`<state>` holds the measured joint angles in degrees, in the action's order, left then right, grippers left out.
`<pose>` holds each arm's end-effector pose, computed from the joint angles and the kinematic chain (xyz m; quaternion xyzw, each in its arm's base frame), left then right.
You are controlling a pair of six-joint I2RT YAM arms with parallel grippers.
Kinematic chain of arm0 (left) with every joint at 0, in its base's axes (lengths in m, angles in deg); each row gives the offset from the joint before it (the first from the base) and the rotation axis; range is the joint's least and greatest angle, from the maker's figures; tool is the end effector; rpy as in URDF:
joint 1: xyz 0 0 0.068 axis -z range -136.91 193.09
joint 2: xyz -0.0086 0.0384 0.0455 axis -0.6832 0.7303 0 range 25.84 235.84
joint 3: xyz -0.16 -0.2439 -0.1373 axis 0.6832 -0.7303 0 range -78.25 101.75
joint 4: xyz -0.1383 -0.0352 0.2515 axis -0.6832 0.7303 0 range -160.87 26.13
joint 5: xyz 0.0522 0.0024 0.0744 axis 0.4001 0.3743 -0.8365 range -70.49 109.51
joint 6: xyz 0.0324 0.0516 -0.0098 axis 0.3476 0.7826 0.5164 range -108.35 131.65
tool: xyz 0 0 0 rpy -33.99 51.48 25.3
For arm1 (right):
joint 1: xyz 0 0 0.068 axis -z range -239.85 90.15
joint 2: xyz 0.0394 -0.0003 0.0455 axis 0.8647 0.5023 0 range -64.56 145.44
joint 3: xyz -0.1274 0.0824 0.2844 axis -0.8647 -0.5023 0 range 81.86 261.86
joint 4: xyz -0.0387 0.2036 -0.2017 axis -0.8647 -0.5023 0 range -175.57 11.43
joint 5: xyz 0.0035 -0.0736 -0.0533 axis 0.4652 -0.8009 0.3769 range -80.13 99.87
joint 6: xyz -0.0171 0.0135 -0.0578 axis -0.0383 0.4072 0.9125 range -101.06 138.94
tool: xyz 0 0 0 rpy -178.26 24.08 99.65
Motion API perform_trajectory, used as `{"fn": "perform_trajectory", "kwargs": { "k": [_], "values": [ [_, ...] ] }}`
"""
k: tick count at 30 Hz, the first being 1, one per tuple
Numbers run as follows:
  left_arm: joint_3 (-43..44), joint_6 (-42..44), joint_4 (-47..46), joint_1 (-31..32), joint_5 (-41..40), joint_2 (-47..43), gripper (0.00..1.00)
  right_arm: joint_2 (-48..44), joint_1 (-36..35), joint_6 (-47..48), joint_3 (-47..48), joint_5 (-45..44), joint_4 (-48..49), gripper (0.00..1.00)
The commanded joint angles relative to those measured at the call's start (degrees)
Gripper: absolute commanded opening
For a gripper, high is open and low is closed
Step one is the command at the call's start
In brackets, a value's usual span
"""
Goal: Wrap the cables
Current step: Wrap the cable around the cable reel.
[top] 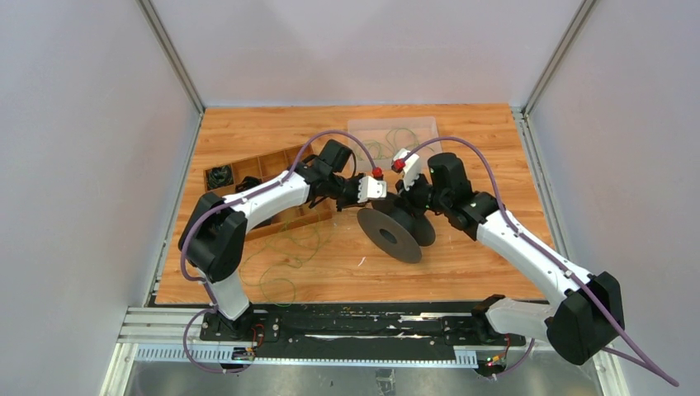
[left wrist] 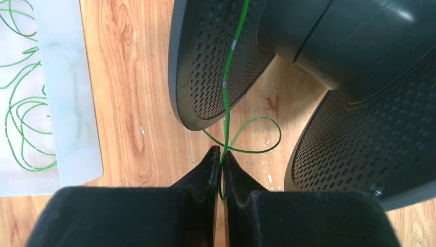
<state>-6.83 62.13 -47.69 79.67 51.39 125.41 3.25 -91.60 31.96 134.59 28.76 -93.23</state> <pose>0.3174 -0.2662 0.2589 0.6908 0.5952 -0.2186 0.3474 0.2338 0.1624 0.3329 -0.4011 0.7575 0.2207 0.4654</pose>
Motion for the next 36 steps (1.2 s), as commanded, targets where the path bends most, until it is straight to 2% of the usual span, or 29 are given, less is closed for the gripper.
{"fn": "perform_trajectory", "kwargs": {
  "k": [1, 7, 13, 23, 32, 36],
  "values": [
    [-0.8, -2.2, -2.6, 0.3, 0.0, -1.8, 0.11, -1.3, 1.3, -2.3, 2.2, 2.5, 1.8, 0.01],
    [-0.4, -6.6, -4.0, -0.2, -1.1, -1.9, 0.16, -1.0, 2.7, -3.2, 5.0, 2.3, 0.6, 0.01],
    [-0.2, -12.4, -6.5, -3.3, 2.3, -2.1, 0.2, -0.9, 6.3, -3.5, 8.7, 7.4, -2.3, 0.01],
    [-2.9, -28.1, -18.3, -8.7, 8.5, -2.8, 0.22, 0.4, 10.2, -8.0, 16.9, 8.9, -5.2, 0.01],
    [-2.5, -35.7, -23.7, -9.1, 11.8, -1.5, 0.23, 2.6, 12.3, -12.4, 25.1, 11.0, -7.3, 0.01],
    [-4.2, -40.6, -28.6, -9.4, 12.3, -2.2, 0.19, 3.5, 13.5, -13.4, 29.1, 11.2, -10.0, 0.01]
  ]
}}
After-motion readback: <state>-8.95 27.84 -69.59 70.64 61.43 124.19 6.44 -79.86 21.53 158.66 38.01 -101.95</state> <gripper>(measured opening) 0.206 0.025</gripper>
